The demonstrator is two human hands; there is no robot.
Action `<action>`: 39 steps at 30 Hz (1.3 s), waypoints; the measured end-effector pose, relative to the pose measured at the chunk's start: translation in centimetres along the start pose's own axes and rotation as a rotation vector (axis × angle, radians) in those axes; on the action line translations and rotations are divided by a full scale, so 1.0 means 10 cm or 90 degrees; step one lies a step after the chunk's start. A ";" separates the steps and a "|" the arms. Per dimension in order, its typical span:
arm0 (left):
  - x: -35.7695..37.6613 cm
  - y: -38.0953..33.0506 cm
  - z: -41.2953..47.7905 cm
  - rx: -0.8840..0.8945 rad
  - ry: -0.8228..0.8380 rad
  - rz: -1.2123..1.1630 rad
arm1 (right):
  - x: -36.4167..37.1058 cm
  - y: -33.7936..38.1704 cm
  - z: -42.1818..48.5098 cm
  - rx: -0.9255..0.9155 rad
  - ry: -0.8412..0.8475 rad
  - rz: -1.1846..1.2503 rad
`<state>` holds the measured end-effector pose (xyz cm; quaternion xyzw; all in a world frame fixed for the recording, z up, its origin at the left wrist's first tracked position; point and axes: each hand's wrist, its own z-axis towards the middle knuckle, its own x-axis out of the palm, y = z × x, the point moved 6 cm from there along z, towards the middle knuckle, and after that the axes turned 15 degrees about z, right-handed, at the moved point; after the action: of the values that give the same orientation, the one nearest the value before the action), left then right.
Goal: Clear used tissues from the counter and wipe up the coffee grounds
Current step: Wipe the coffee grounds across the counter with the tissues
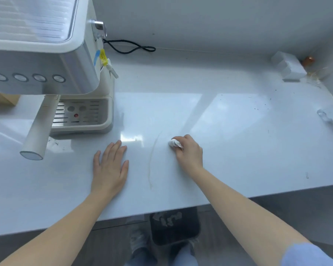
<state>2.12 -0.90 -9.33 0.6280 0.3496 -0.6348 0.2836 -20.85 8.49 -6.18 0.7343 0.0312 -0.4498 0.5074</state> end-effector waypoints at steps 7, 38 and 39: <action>-0.02 0.01 0.02 -0.010 0.009 -0.020 | 0.34 0.41 0.55 -0.045 0.079 -0.022; -0.02 0.04 0.02 0.003 -0.023 -0.025 | 0.57 0.55 -0.75 -0.258 0.186 -0.050; -0.03 0.01 0.01 0.008 -0.028 -0.028 | 0.55 0.52 -0.97 -0.266 0.202 -0.059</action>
<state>2.13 -1.08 -9.06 0.6081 0.3527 -0.6566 0.2732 -8.86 11.26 -5.45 0.6727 0.2361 -0.3356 0.6157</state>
